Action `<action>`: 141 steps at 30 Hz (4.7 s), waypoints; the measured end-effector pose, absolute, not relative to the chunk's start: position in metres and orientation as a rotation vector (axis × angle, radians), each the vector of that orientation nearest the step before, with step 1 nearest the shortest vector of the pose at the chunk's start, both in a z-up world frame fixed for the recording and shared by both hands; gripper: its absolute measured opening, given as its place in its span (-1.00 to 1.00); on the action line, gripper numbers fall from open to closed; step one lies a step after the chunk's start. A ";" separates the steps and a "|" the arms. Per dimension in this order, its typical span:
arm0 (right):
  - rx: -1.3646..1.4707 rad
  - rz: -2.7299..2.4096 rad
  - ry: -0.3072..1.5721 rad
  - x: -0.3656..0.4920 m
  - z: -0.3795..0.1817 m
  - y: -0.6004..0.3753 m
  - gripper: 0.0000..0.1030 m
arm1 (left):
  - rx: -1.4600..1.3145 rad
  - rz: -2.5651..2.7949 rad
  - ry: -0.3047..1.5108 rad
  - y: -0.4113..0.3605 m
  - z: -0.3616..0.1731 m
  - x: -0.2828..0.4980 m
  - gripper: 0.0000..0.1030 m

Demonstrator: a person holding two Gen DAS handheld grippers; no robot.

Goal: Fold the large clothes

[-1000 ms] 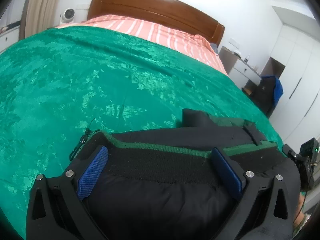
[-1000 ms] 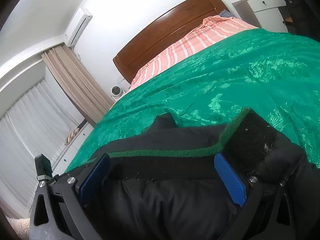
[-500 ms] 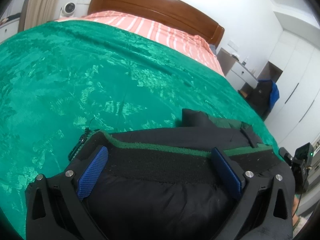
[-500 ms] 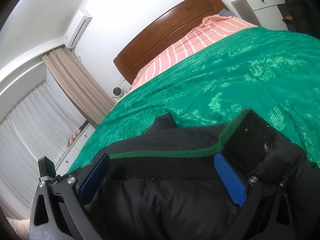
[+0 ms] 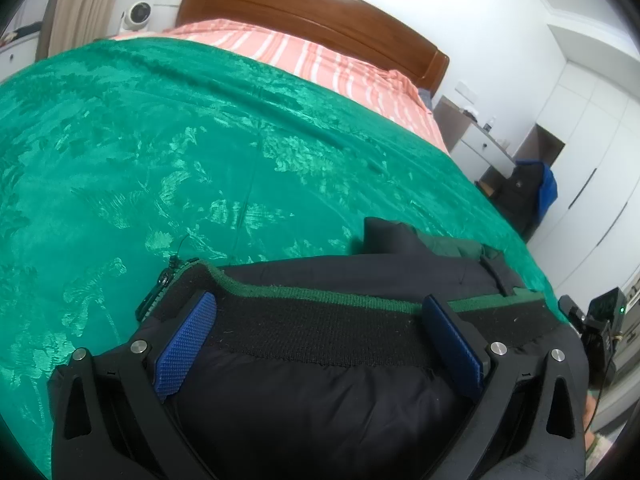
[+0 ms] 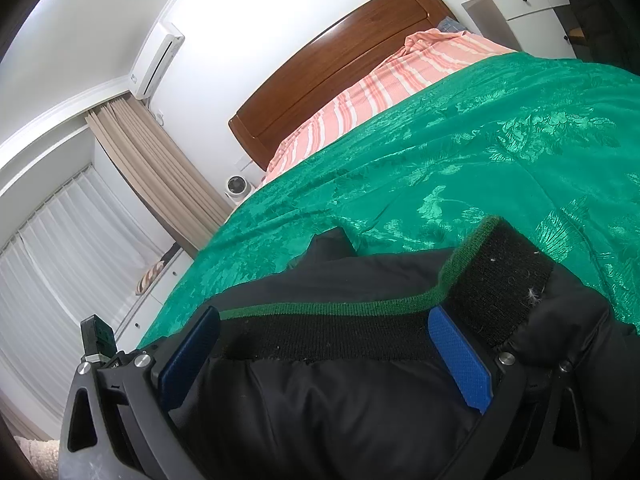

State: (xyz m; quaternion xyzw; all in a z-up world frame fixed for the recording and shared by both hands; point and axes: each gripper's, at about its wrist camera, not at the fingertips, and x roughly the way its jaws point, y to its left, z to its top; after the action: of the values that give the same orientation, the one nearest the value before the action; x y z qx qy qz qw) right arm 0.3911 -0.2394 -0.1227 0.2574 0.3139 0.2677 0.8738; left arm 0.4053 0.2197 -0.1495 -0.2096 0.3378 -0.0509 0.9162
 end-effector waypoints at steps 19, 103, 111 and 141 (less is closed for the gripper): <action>0.398 0.517 0.637 0.290 -0.022 -0.272 0.99 | -0.180 -0.374 0.712 0.112 -0.028 0.363 0.99; 0.580 0.264 0.662 0.177 -0.083 -0.364 0.99 | 0.317 -0.083 0.929 -0.077 -0.106 0.163 0.89; 0.686 0.241 0.720 0.180 -0.101 -0.375 0.99 | 0.329 -0.064 0.913 -0.064 -0.092 0.166 0.90; 0.110 0.374 0.653 0.222 0.017 -0.176 -0.24 | -0.156 -0.384 0.928 0.022 -0.099 0.213 0.93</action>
State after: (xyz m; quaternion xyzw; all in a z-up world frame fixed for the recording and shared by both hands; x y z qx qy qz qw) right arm 0.2225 -0.1758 0.0167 0.0537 0.3187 0.1827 0.9285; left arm 0.2132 0.0224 -0.0987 -0.0747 0.4445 -0.1836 0.8736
